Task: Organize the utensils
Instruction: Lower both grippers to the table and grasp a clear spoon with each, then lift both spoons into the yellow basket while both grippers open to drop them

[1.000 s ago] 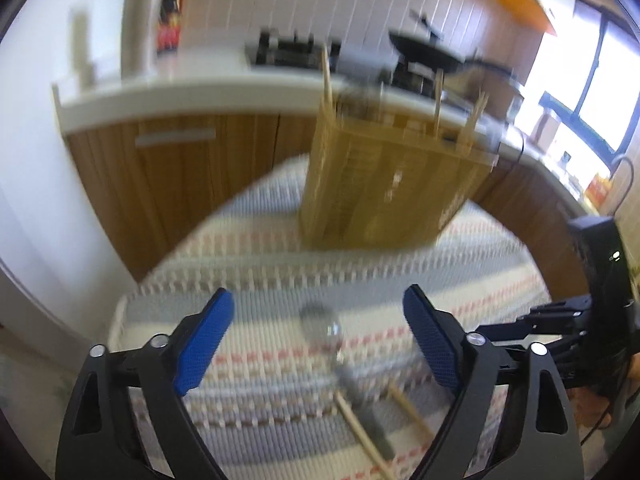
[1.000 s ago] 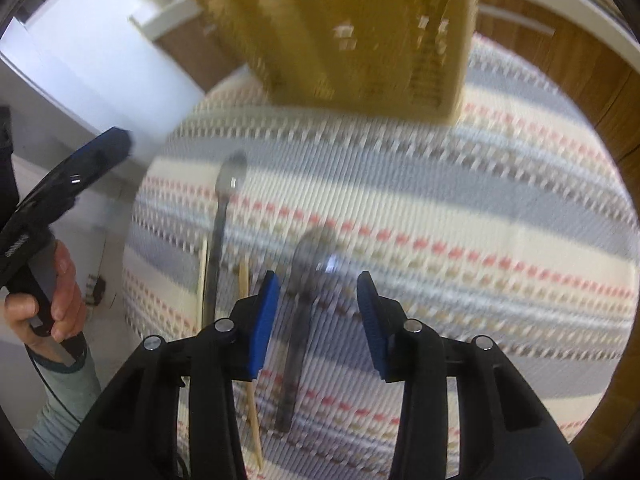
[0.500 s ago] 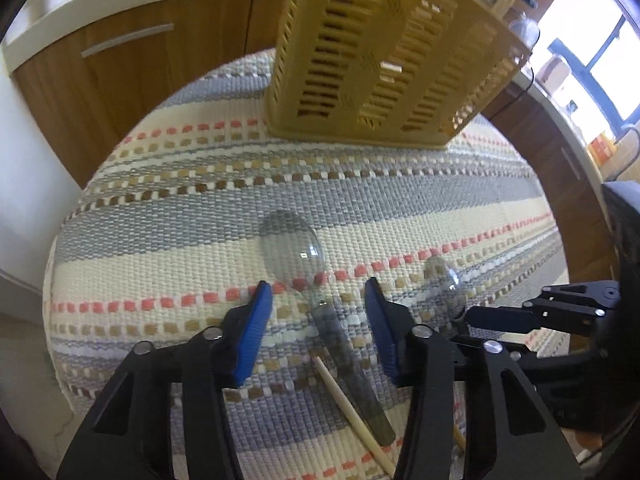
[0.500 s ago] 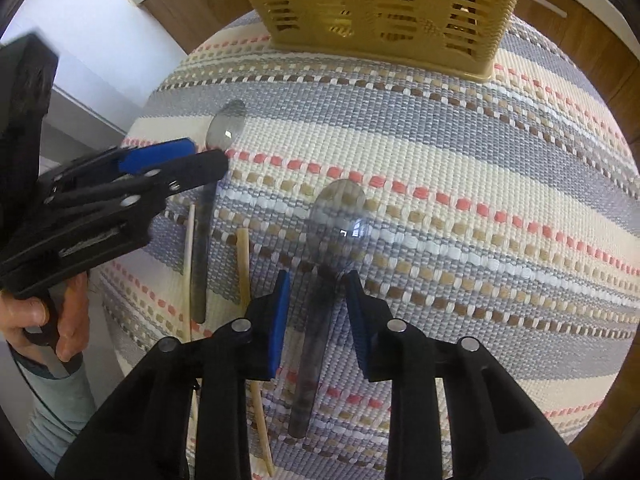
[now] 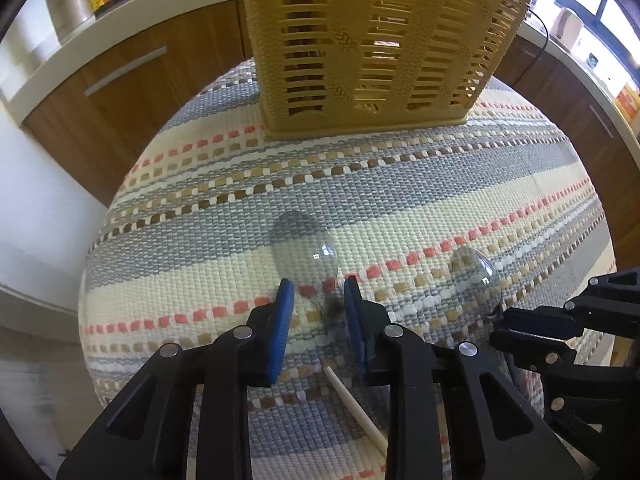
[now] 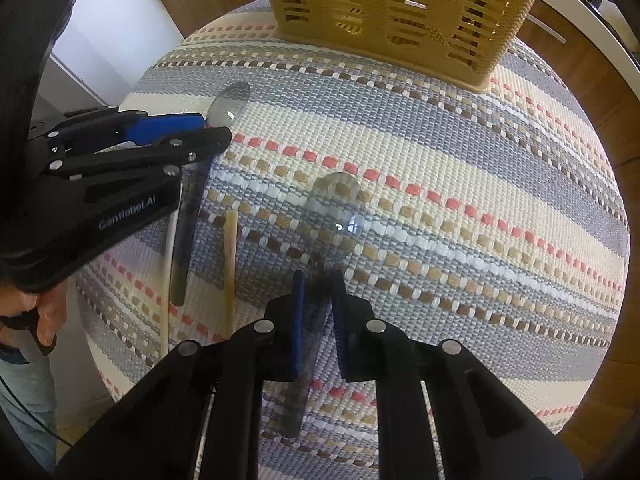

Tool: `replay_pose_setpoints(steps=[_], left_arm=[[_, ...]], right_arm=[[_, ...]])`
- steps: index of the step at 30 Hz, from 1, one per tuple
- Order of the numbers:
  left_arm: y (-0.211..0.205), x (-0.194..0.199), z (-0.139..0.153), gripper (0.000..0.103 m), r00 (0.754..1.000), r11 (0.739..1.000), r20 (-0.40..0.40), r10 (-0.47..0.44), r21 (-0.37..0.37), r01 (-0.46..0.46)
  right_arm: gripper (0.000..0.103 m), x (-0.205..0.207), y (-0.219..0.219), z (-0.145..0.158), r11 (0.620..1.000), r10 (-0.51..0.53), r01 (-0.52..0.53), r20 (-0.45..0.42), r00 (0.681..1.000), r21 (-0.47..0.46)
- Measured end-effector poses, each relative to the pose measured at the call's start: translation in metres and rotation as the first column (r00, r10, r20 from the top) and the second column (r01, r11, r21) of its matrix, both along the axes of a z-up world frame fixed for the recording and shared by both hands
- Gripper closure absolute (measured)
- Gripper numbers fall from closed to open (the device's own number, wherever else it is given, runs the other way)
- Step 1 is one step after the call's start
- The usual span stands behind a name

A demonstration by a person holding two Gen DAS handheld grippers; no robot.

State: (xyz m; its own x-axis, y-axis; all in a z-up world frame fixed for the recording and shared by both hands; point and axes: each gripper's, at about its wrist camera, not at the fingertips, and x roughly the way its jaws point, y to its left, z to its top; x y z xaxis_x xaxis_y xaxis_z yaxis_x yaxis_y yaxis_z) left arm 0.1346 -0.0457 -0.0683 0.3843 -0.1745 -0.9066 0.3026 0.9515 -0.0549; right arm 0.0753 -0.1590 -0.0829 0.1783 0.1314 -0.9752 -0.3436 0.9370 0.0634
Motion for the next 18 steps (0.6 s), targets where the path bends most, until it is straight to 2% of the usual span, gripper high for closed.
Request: replay_pose_setpoints(steps=[7,12,15,18], left_arm=[[-0.004,0.000,-0.002,0.082,1.000,1.000,0.009,-0.016,0.011,0.015],[-0.017,-0.001,-0.004,0.091,0.999,0.999,0.029,-0.032,0.044,0.031],[-0.020,-0.003,-0.002,0.094,0.999,0.999,0.031,-0.040,0.017,0.039],[-0.022,-0.007,0.003,0.095,0.996,0.999,0.074,-0.048,-0.017,0.049]], right_arm=[[0.093,0.004,-0.025,0.012,0.999,-0.012,0.011,0.012,1.000,0.038],[0.093,0.002,-0.037,0.025,0.998,-0.020,0.018,0.034,0.999,0.068],[0.093,0.000,-0.042,0.038,0.996,-0.024,0.019,0.062,0.998,0.086],[0.093,-0.002,-0.050,0.051,0.994,-0.027,0.016,0.097,0.995,0.111]])
